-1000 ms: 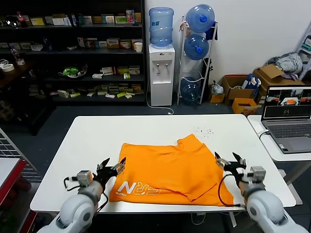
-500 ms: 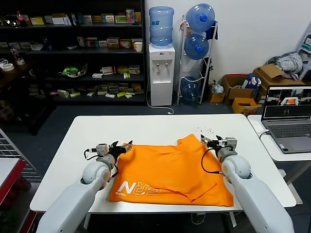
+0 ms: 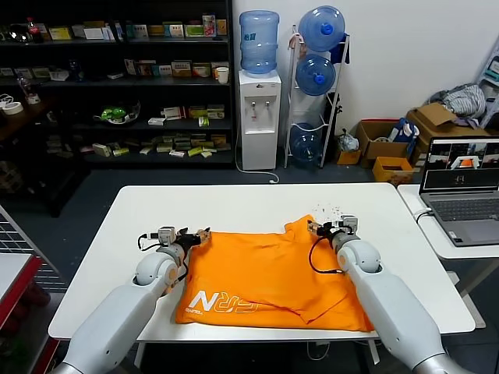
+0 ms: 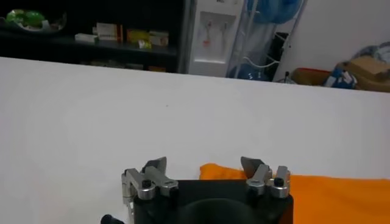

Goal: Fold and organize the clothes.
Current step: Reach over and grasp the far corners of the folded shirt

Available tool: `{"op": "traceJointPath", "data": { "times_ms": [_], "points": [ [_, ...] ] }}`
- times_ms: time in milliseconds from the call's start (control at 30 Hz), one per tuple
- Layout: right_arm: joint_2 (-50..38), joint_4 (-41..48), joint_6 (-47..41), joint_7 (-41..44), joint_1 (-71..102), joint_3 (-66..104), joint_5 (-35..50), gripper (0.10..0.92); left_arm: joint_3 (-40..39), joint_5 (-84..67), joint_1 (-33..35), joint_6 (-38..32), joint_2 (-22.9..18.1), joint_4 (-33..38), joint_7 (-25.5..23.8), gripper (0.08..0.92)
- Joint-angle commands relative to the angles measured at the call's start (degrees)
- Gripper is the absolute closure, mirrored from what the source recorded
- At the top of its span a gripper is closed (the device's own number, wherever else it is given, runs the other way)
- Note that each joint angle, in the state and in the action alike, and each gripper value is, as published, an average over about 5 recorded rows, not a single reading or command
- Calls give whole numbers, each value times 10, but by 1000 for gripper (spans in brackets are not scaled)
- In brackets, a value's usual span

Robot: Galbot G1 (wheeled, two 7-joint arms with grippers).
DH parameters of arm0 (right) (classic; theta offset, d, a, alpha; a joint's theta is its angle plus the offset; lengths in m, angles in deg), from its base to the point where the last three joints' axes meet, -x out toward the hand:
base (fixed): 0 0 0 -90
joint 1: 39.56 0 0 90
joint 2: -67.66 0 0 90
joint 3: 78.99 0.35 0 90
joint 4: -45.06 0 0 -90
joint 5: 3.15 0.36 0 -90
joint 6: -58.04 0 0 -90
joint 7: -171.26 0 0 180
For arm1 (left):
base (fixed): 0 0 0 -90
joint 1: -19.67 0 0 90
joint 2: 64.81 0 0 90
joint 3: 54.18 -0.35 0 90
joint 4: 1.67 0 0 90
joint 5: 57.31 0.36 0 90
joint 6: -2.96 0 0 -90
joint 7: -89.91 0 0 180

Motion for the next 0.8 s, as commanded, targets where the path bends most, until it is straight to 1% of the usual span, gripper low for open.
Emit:
{"op": "traceJointPath", "data": {
  "times_ms": [33,200,300,433,533,800],
  "points": [
    [10,25,-7,8,-18,-13,-6,203,-10,-2,-12,10,1,-11,5,177],
    [11,27,-10,7,-18,-17,-5,203,-22,-12,-5,25,16,23,15,177],
    [12,27,-13,6,-17,-18,-3,214,-27,-13,-2,29,21,31,17,177],
    [12,25,-18,5,-16,-19,-2,290,-29,-12,-3,29,21,29,17,203],
    [13,23,-20,4,-15,-21,0,374,-31,-10,-3,28,20,28,17,270],
    [9,12,-25,1,-10,-24,10,608,-36,-9,-6,27,17,31,17,502]
  ]
}}
